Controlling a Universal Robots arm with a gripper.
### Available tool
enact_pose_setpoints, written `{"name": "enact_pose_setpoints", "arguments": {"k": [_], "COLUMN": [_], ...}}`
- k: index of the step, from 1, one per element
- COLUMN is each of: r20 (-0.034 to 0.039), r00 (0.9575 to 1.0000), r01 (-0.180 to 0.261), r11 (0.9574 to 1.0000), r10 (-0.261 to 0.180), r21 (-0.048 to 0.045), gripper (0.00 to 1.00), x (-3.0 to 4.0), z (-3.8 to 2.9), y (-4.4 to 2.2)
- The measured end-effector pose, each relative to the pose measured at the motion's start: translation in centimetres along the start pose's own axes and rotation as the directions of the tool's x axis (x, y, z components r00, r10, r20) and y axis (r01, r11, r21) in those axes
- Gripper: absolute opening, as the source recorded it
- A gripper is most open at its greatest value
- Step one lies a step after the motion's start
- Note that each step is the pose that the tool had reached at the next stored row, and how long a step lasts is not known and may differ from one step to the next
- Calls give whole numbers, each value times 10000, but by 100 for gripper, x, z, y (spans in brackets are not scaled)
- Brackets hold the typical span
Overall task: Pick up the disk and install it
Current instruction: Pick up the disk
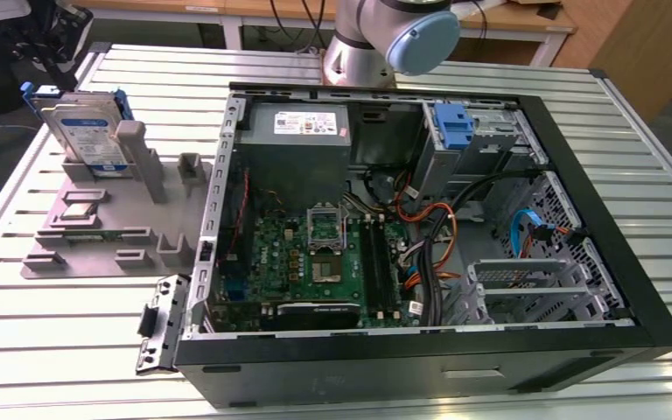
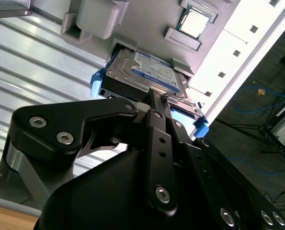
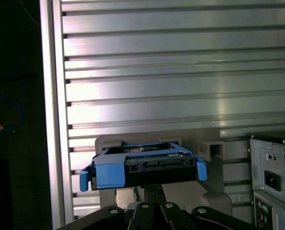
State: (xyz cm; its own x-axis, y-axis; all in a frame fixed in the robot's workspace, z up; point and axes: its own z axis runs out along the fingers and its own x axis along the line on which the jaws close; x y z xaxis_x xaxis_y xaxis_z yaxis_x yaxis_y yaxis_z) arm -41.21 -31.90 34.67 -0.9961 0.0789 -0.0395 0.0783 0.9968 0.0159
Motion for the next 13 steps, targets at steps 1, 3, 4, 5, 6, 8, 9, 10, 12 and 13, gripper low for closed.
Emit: {"name": "enact_pose_setpoints", "arguments": {"k": [1, 3, 4, 5, 6, 8, 9, 10, 12, 13], "r20": [-1, 0, 0, -1, 0, -1, -3, -3, -5, -6], "r00": [10000, 10000, 10000, 10000, 10000, 10000, 10000, 10000, 9999, 9997], "r01": [0, 0, 0, 0, 0, 0, 7, 30, 159, 263], "r11": [10000, 10000, 10000, 10000, 10000, 10000, 10000, 10000, 9999, 9997], "r10": [0, 0, 0, 0, 0, 0, -7, -30, -159, -263], "r21": [0, 0, 0, 0, 0, -4, -9, -11, -17, -21], "gripper": [11, 11, 11, 11, 11, 11, 11, 11, 11, 11], "x": [0, 0, 0, 0, 0, 0, 0, 0, 0, 0], "z": [0, 0, -1, -1, -1, -1, -1, -2, -1, -1], "y": [0, 0, 0, 0, 0, 0, 0, 1, 0, 0]}}
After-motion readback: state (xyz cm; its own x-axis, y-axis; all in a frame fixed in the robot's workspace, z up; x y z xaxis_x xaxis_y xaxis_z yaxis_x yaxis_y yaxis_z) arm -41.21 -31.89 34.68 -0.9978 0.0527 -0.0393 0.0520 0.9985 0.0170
